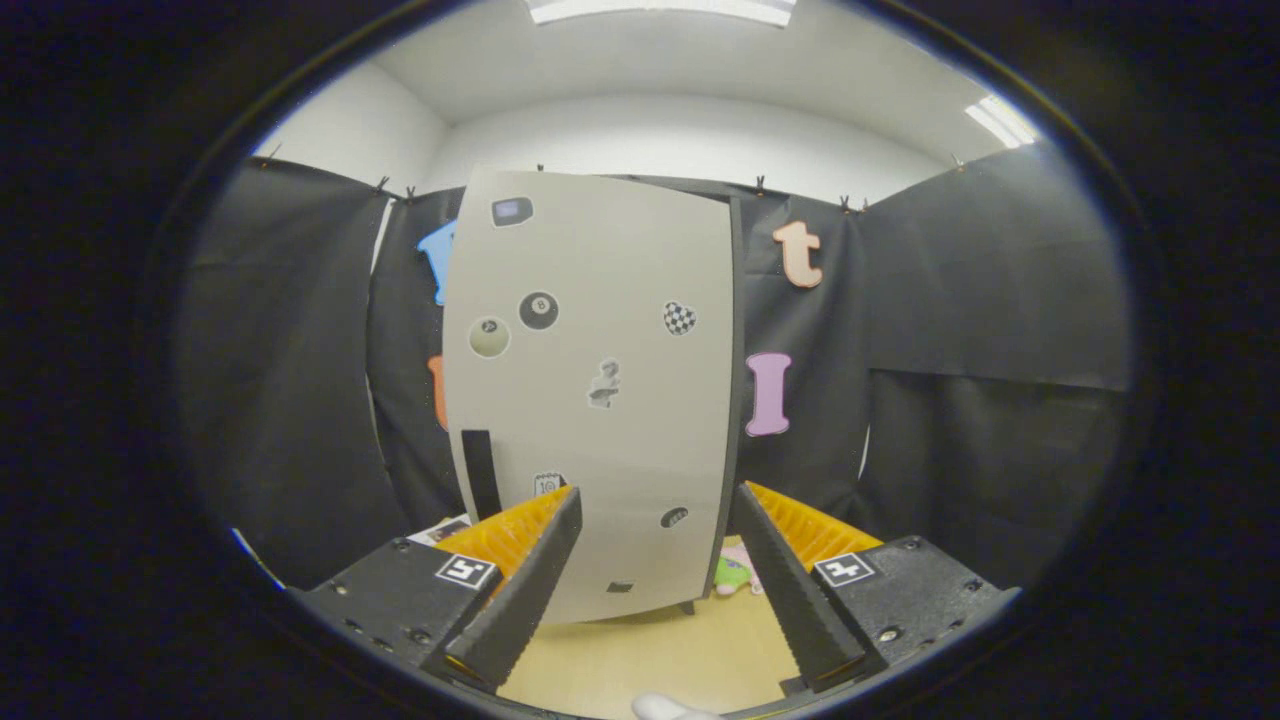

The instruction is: Open the shoe cabinet door, grab the shoes and put them into the shoe cabinet, then close the shoe cabinet door.

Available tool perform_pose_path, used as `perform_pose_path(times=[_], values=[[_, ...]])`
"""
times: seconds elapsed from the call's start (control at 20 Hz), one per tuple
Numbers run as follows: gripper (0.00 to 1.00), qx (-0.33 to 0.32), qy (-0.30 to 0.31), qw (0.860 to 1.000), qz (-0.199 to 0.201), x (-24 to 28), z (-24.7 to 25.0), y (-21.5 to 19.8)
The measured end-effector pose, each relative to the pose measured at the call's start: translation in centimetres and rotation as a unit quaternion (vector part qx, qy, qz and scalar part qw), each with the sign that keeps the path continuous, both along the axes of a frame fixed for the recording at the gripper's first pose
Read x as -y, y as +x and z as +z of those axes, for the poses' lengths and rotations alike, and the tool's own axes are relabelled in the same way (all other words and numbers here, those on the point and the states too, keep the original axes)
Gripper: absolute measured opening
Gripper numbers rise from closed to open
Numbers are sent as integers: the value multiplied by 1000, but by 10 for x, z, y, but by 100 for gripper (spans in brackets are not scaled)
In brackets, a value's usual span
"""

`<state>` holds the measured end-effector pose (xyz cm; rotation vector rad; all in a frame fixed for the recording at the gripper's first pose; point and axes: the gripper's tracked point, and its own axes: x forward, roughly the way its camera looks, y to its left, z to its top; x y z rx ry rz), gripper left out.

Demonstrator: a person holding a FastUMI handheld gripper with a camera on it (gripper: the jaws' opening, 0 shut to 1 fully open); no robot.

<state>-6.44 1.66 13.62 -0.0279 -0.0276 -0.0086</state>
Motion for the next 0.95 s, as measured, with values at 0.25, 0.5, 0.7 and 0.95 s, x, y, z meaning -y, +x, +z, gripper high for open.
perform_pose_path(times=[0.25, 0.5, 0.7, 0.95], values=[[100, 1, 7, 1000, 1, -6, -3, -17], [100, -5, 7, 1000, 6, -14, -9, -20], [100, -2, 8, 1000, 8, -15, -7, -24], [100, -4, 5, 1000, 11, -16, -10, -25]])
